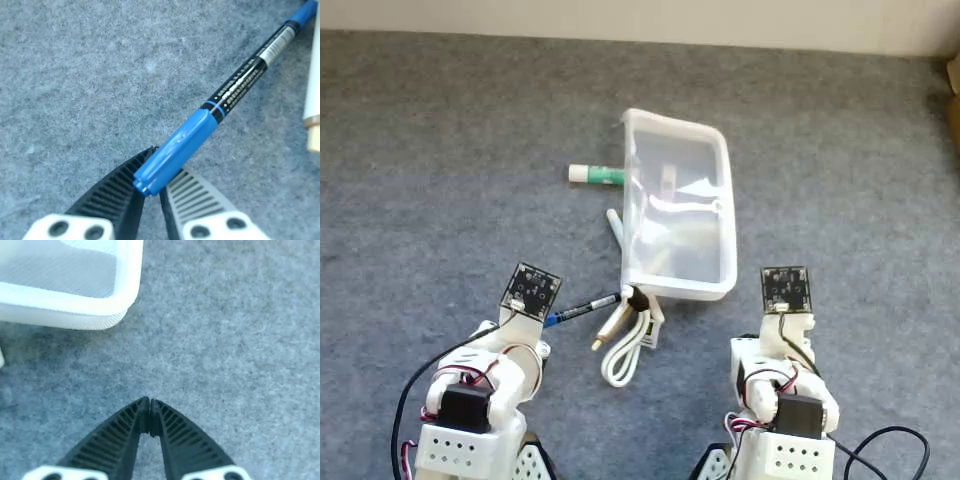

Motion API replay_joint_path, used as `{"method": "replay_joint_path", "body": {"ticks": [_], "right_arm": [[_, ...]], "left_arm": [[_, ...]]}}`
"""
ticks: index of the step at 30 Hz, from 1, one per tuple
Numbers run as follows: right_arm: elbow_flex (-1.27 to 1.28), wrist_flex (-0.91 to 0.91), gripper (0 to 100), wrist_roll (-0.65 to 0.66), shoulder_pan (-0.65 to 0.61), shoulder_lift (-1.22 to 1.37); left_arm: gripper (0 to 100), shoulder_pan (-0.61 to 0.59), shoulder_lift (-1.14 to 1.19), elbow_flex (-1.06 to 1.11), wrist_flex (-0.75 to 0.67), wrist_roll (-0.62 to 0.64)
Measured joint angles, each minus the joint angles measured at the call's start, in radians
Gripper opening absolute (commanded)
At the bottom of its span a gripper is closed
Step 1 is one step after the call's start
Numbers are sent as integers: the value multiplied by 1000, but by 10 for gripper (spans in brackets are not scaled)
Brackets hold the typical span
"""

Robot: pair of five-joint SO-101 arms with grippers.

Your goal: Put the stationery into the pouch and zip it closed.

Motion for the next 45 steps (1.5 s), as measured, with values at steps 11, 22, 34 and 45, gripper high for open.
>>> {"method": "replay_joint_path", "body": {"ticks": [11, 22, 34, 45], "right_arm": [[0, -173, 4, 0, -54, 0], [0, -101, 4, 2, -150, 0], [0, -101, 4, 2, -157, 0], [0, -101, 4, 2, -157, 0]], "left_arm": [[12, 0, 0, 0, 0, 0], [12, 0, 0, 0, 0, 0], [12, 0, 0, 0, 0, 0], [12, 0, 0, 0, 0, 0]]}}
